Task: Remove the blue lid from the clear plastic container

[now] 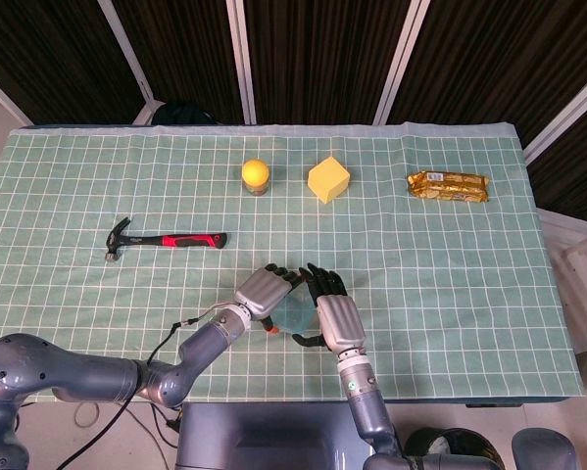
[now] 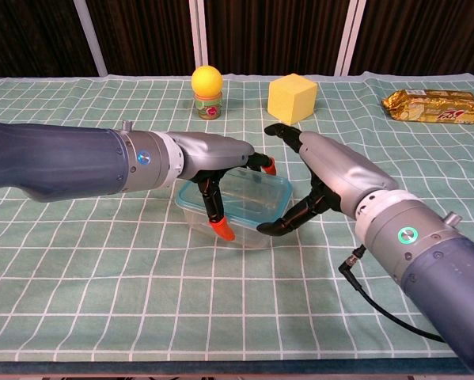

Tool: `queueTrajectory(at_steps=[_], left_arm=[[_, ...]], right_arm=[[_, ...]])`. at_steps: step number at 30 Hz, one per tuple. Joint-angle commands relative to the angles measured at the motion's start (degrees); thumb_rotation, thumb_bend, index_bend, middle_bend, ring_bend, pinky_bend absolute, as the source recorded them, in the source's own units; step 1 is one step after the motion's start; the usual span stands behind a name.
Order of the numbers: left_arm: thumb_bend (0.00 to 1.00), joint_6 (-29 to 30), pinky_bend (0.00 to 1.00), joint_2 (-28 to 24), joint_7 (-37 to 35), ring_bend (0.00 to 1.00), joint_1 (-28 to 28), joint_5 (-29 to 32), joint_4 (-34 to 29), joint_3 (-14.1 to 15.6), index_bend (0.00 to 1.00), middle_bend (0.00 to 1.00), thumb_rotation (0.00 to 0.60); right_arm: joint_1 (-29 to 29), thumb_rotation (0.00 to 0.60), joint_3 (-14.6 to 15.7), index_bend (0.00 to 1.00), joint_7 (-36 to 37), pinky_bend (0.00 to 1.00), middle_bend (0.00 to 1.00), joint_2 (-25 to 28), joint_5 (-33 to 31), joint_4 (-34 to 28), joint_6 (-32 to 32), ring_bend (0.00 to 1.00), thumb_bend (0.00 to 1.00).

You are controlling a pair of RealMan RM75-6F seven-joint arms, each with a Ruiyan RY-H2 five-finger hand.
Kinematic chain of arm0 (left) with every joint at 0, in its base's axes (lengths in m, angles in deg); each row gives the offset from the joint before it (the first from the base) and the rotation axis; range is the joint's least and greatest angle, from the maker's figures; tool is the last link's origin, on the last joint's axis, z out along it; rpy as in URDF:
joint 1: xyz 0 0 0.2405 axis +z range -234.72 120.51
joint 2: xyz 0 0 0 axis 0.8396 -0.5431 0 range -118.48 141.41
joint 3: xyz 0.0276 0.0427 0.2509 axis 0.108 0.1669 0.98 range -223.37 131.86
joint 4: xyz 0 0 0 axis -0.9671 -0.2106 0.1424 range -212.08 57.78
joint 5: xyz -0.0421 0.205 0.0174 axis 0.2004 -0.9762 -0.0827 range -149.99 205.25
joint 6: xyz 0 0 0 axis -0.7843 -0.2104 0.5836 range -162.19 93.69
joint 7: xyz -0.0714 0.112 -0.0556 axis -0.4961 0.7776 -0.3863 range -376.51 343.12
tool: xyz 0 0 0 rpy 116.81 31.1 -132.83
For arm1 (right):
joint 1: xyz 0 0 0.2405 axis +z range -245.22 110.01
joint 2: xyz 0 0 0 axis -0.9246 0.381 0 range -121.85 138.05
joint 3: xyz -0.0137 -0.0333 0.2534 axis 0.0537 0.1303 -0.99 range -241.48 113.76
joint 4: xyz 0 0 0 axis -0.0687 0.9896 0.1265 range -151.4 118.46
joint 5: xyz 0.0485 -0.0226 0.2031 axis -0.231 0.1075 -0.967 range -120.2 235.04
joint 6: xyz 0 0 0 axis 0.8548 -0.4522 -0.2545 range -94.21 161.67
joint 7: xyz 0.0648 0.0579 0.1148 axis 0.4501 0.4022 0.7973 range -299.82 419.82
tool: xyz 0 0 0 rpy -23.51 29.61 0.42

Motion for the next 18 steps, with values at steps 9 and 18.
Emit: queueTrajectory(at_steps=[9,18], left_arm=[[0.17,0.1,0.39,-0.1,-0.4,0.29,0.4,-0.3,0.4,0.1,0.14,0.25,0.600],[0.17,-0.1,0.39,-0.2,-0.8,0.29,0.7,-0.2,0.3,0.0,0.14,0.25,0.600]], right_arm=[[-0.3,0.600,0.2,0.00,-0.2,0.00,0.00,-0.1,-0.8,0.1,0.0,0.00,0.20],[-0.4,0.600,0.1,0.00,-0.4,0.00,0.00,-0.2,-1.4,0.5,0.1,0.00,0.20]])
